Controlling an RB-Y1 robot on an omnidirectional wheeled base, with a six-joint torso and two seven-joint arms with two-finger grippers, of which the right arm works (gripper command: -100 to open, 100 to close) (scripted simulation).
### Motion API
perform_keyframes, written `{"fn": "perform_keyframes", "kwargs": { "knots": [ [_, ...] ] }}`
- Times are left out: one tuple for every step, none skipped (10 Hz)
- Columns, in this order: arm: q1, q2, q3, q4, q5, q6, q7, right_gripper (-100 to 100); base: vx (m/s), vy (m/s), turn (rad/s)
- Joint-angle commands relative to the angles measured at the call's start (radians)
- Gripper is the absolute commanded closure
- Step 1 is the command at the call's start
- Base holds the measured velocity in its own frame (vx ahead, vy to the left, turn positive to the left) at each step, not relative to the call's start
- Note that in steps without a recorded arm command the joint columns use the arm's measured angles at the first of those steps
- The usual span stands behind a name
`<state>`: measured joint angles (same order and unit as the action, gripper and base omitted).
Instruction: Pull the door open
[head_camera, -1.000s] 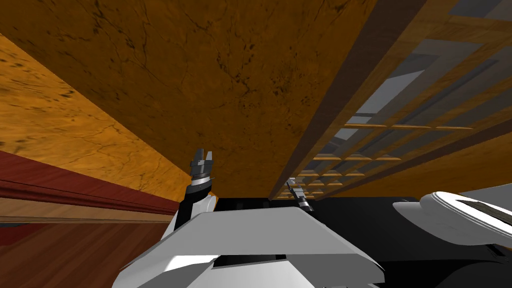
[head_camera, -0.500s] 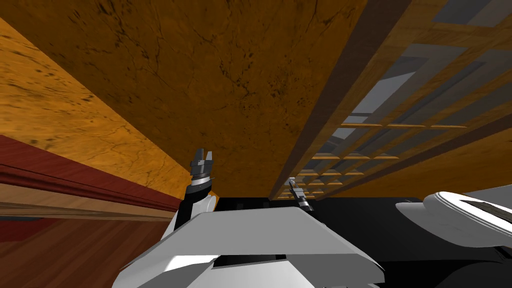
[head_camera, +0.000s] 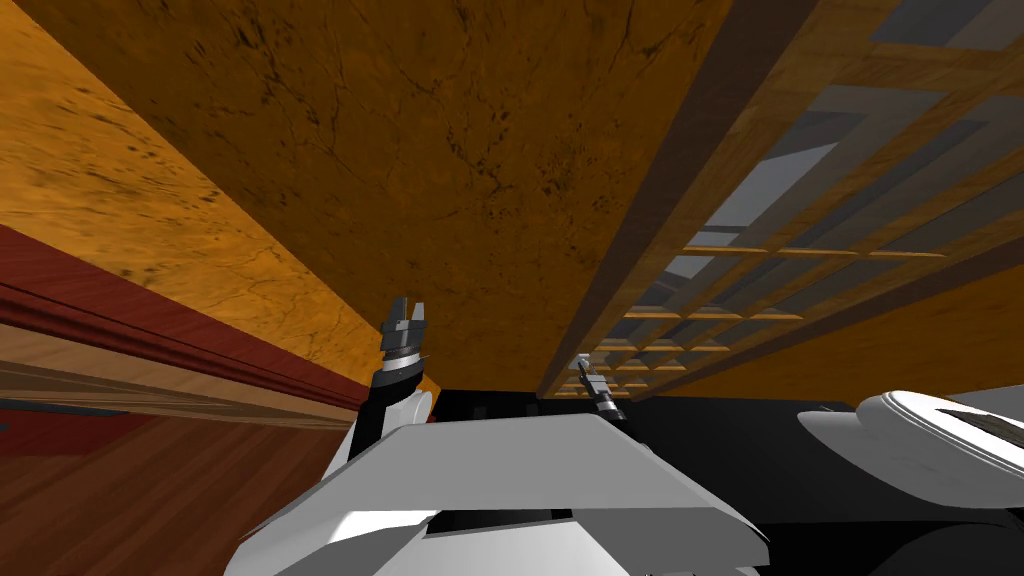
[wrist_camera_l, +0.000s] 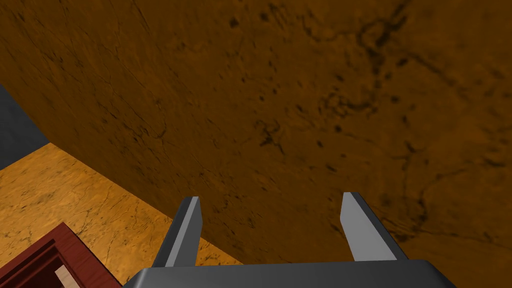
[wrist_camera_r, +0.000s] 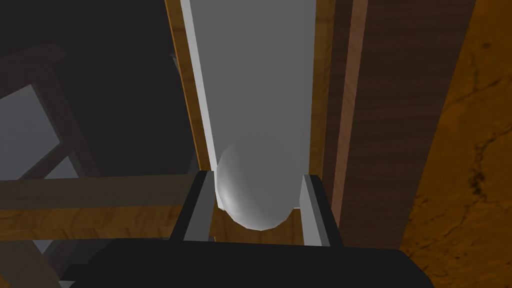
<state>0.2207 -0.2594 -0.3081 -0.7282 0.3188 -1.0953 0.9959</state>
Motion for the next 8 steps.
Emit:
{"fn": "perform_keyframes", "kwargs": {
  "knots": [
    [-0.001,0.000,0.005,0.001,-0.011,0.002,-0.029,100,-0.057,-0.012,0.038],
    [-0.003,0.000,0.008,0.001,-0.018,0.003,-0.045,100,-0.048,-0.012,0.037],
    [-0.004,0.000,0.011,0.001,-0.025,0.005,-0.062,100,-0.044,-0.013,0.038],
    [-0.006,0.000,0.015,0.001,-0.034,0.007,-0.085,100,-0.046,-0.021,0.049],
    [-0.008,-0.001,0.020,0.002,-0.044,0.009,-0.108,100,-0.055,-0.020,0.061],
    [-0.011,-0.001,0.024,0.002,-0.053,0.011,-0.132,100,-0.057,-0.021,0.056],
    [-0.013,-0.001,0.028,0.002,-0.063,0.013,-0.155,100,-0.056,-0.019,0.066],
    [-0.015,-0.001,0.033,0.002,-0.072,0.016,-0.178,100,-0.059,-0.019,0.060]
  ]
}}
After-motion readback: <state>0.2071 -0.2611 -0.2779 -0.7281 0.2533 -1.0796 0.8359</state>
